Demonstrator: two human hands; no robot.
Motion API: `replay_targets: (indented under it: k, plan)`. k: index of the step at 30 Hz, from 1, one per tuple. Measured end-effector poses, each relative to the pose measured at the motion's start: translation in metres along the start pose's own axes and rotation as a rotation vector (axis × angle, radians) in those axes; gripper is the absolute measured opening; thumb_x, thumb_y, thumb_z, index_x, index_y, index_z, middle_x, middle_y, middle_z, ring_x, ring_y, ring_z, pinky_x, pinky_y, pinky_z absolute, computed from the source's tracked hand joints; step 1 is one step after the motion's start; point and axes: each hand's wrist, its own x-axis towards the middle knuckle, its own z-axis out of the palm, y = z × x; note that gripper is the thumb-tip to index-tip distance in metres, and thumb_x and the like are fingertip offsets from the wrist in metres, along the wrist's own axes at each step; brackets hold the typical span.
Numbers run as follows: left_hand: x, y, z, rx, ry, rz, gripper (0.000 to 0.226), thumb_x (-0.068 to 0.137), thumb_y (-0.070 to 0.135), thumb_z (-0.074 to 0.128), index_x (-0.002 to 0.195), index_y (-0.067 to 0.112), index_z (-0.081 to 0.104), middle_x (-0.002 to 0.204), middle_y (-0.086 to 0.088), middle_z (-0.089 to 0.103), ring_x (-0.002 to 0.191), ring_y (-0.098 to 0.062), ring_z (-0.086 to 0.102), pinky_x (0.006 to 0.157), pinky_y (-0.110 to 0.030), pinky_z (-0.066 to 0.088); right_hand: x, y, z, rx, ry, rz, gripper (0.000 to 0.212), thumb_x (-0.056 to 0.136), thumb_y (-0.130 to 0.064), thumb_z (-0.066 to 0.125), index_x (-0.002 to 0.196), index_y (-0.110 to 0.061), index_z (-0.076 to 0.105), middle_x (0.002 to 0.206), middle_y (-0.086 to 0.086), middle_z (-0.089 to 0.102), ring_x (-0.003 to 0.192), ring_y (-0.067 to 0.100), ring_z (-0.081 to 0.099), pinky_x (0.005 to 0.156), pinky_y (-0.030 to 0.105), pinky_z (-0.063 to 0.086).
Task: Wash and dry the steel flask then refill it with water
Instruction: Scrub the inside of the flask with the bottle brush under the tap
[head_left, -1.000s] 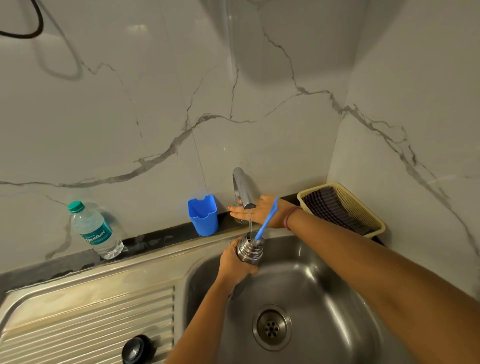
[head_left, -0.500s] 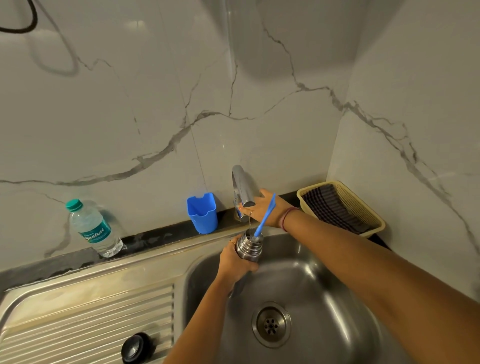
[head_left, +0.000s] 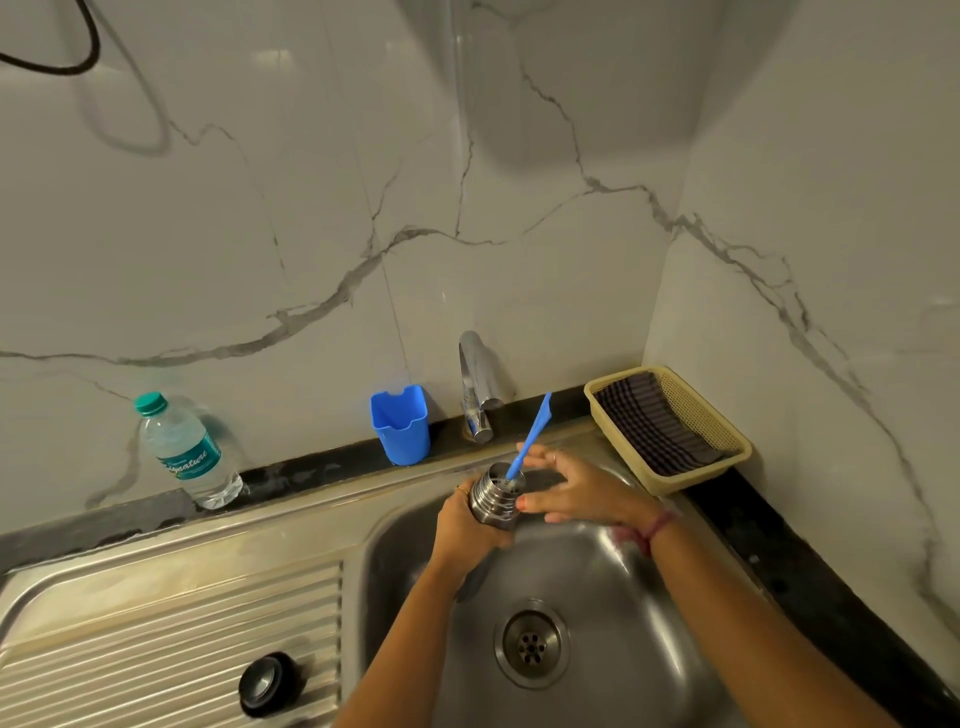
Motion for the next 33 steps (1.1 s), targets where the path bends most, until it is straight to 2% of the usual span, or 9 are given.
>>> replay_targets:
  k: [3, 7, 12, 16, 19, 23, 26, 30, 33]
  plan:
    - [-0.012, 0.004, 0.008, 0.011, -0.012, 0.007, 0.069, 0.06, -0.003, 0.084, 0.117, 0.025, 0.057, 0.102, 0.009, 0.067, 0.093, -0.01, 0.066, 0.064, -0.008, 0.048, -0.014, 0.012, 0.028, 0.021, 0.138, -0.031, 0.097, 0.058, -0.056, 0.083, 0.139, -0.03, 0.037, 0.136, -0.008, 0.05, 0.119, 0.013, 0.056, 0.1, 0.037, 0.049]
    - [-0.031, 0.011, 0.022, 0.051, -0.058, 0.05, 0.069, 0.06, -0.005, 0.081, 0.115, 0.027, 0.055, 0.096, 0.012, 0.066, 0.085, -0.005, 0.064, 0.062, -0.003, 0.045, -0.027, 0.015, 0.052, 0.08, 0.298, -0.058, 0.092, 0.064, -0.043, 0.085, 0.141, -0.023, 0.037, 0.118, -0.008, 0.055, 0.108, 0.007, 0.058, 0.094, 0.023, 0.05]
    - [-0.049, 0.013, 0.029, 0.017, -0.087, 0.058, 0.073, 0.059, -0.015, 0.076, 0.119, 0.021, 0.055, 0.094, 0.01, 0.065, 0.071, 0.01, 0.064, 0.061, -0.005, 0.046, -0.043, 0.022, 0.054, 0.025, 0.495, -0.057, 0.053, 0.065, -0.038, 0.086, 0.109, -0.015, 0.065, 0.09, -0.005, 0.07, 0.083, 0.006, 0.067, 0.072, 0.016, 0.055]
    - [-0.057, 0.016, 0.03, 0.018, -0.111, 0.112, 0.088, 0.059, -0.008, 0.083, 0.137, 0.016, 0.049, 0.108, 0.008, 0.065, 0.087, 0.005, 0.063, 0.068, -0.002, 0.045, -0.057, 0.016, 0.054, -0.078, 0.582, -0.13, 0.043, 0.064, -0.045, 0.084, 0.092, -0.015, 0.068, 0.077, -0.007, 0.07, 0.074, 0.006, 0.068, 0.068, 0.023, 0.057]
    - [-0.062, 0.01, 0.029, -0.037, -0.134, 0.099, 0.114, 0.063, 0.0, 0.088, 0.155, 0.019, 0.023, 0.138, -0.001, 0.051, 0.112, -0.005, 0.057, 0.082, -0.003, 0.045, -0.065, 0.005, 0.056, -0.146, 0.637, -0.15, 0.037, 0.067, -0.044, 0.082, 0.086, -0.018, 0.065, 0.075, -0.009, 0.067, 0.072, 0.004, 0.064, 0.065, 0.016, 0.052]
    - [-0.074, -0.009, 0.025, -0.014, -0.074, -0.129, 0.15, 0.057, 0.023, 0.097, 0.157, 0.021, -0.016, 0.166, -0.006, -0.001, 0.152, -0.029, 0.011, 0.121, -0.045, 0.025, -0.072, 0.003, 0.055, -0.103, 0.697, -0.152, 0.036, 0.065, -0.047, 0.083, 0.072, -0.019, 0.062, 0.063, -0.007, 0.064, 0.061, 0.006, 0.062, 0.056, 0.016, 0.047]
    - [-0.096, -0.028, 0.028, -0.415, -0.05, -0.404, 0.157, 0.057, 0.024, 0.098, 0.153, 0.016, -0.027, 0.163, -0.014, 0.017, 0.145, -0.032, 0.032, 0.111, -0.045, 0.036, -0.075, 0.005, 0.056, -0.049, 0.749, -0.139, 0.044, 0.061, -0.054, 0.082, 0.068, -0.016, 0.062, 0.063, -0.003, 0.065, 0.061, 0.011, 0.063, 0.058, 0.029, 0.054]
    - [-0.121, -0.032, 0.039, -1.142, -0.098, -0.473, 0.12, 0.067, 0.046, 0.086, 0.154, 0.003, 0.015, 0.128, -0.029, 0.052, 0.116, -0.042, 0.061, 0.089, -0.056, 0.056, -0.078, 0.0, 0.063, 0.049, 0.791, -0.124, 0.053, 0.055, -0.063, 0.079, 0.076, -0.016, 0.066, 0.073, -0.002, 0.069, 0.071, 0.014, 0.068, 0.064, 0.042, 0.059]
    - [-0.126, -0.017, 0.043, -1.402, -0.037, -0.516, 0.105, 0.081, 0.069, 0.059, 0.158, 0.017, 0.01, 0.123, -0.038, 0.046, 0.116, -0.047, 0.059, 0.102, -0.056, 0.048, -0.081, -0.003, 0.07, 0.116, 0.799, -0.134, 0.061, 0.05, -0.072, 0.077, 0.075, -0.018, 0.065, 0.074, -0.001, 0.07, 0.073, 0.017, 0.069, 0.064, 0.044, 0.059]
